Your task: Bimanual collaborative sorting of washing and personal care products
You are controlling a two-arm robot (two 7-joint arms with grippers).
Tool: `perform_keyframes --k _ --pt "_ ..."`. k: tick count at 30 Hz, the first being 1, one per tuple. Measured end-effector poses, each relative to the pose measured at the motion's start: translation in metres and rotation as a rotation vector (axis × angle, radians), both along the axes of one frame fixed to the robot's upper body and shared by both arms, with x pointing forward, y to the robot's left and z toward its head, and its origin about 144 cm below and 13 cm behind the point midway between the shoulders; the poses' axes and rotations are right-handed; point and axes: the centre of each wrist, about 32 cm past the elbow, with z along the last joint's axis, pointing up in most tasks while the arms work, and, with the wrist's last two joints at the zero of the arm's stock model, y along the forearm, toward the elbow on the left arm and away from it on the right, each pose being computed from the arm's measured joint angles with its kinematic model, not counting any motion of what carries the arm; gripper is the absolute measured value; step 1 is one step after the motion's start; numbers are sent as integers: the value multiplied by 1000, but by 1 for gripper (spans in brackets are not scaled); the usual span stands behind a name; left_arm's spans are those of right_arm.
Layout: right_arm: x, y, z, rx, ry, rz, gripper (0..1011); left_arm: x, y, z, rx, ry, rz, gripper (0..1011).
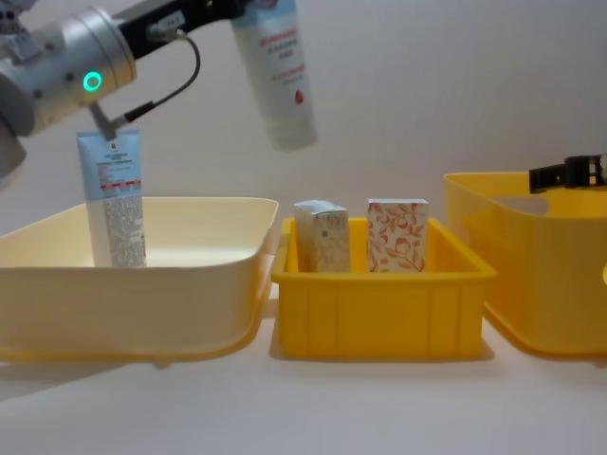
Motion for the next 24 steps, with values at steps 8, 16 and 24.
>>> perform_keyframes --k 8,16,24 --pt "0 0 0 0 0 0 1001 13 -7 16 -63 -55 -128 119" --pt "1 -1 -1 -4 1 3 1001 22 -15 31 -115 -108 -228 119" --pt "2 0 -1 -23 -20 58 1001 27 -20 40 -146 -140 -284 118"
